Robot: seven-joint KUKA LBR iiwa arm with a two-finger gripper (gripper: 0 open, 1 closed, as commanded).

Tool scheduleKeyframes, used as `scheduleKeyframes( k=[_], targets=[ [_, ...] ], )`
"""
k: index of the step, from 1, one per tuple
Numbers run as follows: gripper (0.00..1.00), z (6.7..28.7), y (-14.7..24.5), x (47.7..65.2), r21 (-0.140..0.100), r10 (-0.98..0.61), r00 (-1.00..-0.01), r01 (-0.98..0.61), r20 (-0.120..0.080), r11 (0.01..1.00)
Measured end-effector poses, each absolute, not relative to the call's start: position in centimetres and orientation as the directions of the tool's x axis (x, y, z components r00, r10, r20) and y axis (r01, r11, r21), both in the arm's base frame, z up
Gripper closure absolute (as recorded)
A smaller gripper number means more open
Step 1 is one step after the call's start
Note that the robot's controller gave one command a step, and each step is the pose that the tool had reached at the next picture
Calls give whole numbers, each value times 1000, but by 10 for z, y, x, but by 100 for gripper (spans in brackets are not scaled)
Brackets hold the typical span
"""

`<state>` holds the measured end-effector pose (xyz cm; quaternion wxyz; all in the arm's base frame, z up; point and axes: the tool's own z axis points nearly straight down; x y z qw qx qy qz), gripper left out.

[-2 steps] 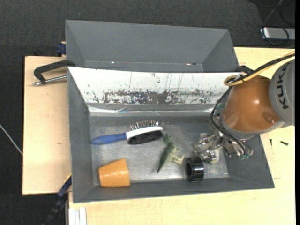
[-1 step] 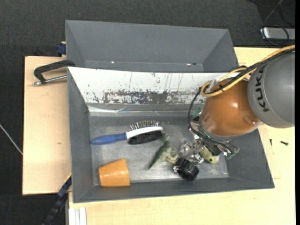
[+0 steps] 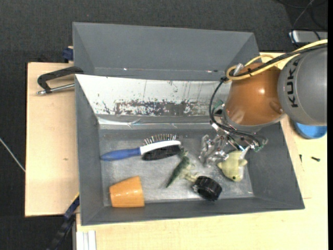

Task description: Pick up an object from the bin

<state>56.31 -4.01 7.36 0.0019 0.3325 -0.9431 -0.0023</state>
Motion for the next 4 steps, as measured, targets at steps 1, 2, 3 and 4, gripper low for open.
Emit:
scheduleKeyframes(
  k=[1, 2, 3, 4],
  targets=[
    [0, 73, -43, 563, -2, -627, -779, -627, 0, 779],
    [0, 80, -107, 510, -1, -641, -767, -641, 3, 767],
    [100, 79, -101, 513, 0, -647, -762, -647, -2, 762],
    [0, 79, -101, 513, 0, -647, -762, -647, -2, 762]
  ],
)
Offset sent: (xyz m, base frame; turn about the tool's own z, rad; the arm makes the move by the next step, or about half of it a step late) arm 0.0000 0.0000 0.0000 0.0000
